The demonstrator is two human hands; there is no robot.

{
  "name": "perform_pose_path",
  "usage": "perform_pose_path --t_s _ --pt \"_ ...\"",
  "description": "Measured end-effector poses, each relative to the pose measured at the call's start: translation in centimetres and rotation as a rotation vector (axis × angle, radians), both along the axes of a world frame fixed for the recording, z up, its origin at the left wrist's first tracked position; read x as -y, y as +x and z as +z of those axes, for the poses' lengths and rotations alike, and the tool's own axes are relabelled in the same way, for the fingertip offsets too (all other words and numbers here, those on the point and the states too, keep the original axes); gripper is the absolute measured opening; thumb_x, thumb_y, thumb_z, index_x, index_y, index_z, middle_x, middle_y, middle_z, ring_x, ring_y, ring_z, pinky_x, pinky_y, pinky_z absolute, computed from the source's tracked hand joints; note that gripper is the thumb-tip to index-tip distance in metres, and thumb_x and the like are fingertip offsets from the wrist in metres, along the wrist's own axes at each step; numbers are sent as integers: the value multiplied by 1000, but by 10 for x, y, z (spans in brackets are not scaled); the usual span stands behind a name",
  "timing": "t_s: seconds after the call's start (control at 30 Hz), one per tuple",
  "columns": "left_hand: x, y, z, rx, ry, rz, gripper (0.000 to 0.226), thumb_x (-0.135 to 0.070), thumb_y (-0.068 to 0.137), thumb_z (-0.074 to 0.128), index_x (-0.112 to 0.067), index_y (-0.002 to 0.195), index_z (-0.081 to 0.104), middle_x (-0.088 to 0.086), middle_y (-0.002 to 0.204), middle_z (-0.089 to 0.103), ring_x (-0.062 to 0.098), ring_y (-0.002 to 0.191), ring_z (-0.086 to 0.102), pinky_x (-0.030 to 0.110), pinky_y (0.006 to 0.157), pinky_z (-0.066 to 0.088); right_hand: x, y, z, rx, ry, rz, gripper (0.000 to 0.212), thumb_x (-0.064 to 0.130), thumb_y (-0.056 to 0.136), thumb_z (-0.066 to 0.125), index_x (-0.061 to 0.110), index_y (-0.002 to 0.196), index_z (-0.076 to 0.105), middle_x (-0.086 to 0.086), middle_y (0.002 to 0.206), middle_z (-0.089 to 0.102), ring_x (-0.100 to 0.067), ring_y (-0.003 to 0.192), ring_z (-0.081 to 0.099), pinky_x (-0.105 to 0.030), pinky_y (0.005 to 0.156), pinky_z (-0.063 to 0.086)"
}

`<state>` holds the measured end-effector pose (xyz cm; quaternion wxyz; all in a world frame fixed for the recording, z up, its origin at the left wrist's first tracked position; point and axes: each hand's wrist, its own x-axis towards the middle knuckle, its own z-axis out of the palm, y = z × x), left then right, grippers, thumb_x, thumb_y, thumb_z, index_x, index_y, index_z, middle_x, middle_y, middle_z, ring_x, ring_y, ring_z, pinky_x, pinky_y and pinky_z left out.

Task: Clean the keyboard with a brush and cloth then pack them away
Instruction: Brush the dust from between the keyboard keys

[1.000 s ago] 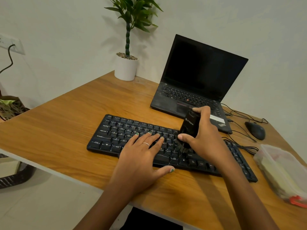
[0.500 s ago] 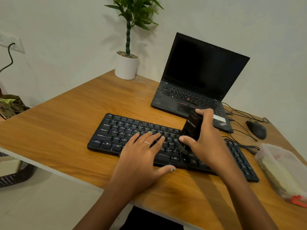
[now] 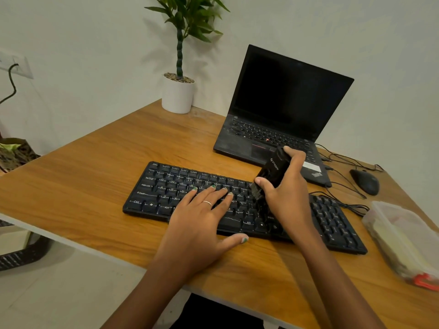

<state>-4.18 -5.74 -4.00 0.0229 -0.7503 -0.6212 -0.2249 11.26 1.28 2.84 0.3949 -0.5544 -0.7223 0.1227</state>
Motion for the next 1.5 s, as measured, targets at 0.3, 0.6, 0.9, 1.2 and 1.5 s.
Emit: perform_pose_path --t_s 0.3,0.6,0.9,1.2,1.5 --pt "-3 0 -8 -64 92 48 81 -79 83 30 -22 132 60 -3 133 60 17 124 55 38 104 31 42 26 10 81 -159 108 74 21 78 73 29 131 21 22 85 38 2 69 48 -17 57 45" --pt "-2 -1 -7 -89 89 49 82 -79 83 30 -21 132 60 -3 133 60 18 124 56 38 104 32 20 5 8 48 -79 32 75 21 82 70 25 136 19 14 93 44 -8 81 54 -25 67 50" --pt "-2 -1 -6 -73 79 34 81 -78 83 32 -21 132 59 -2 133 60 18 125 55 38 105 32 25 10 19 166 -149 74 75 22 80 72 26 133 19 16 89 46 -9 82 53 -25 69 51" --pt "-3 -2 -4 -45 24 16 84 -81 82 29 -22 137 55 -3 138 56 18 130 50 40 108 33 38 19 13 119 -150 110 75 22 81 71 28 133 17 21 85 37 -3 79 50 -21 68 47" --pt "1 -3 4 -28 -33 6 97 -85 75 13 -29 151 31 -9 155 32 11 144 24 32 117 9 40 20 11 26 -112 -45 76 22 82 70 27 138 18 1 113 50 -14 96 56 -29 76 51"
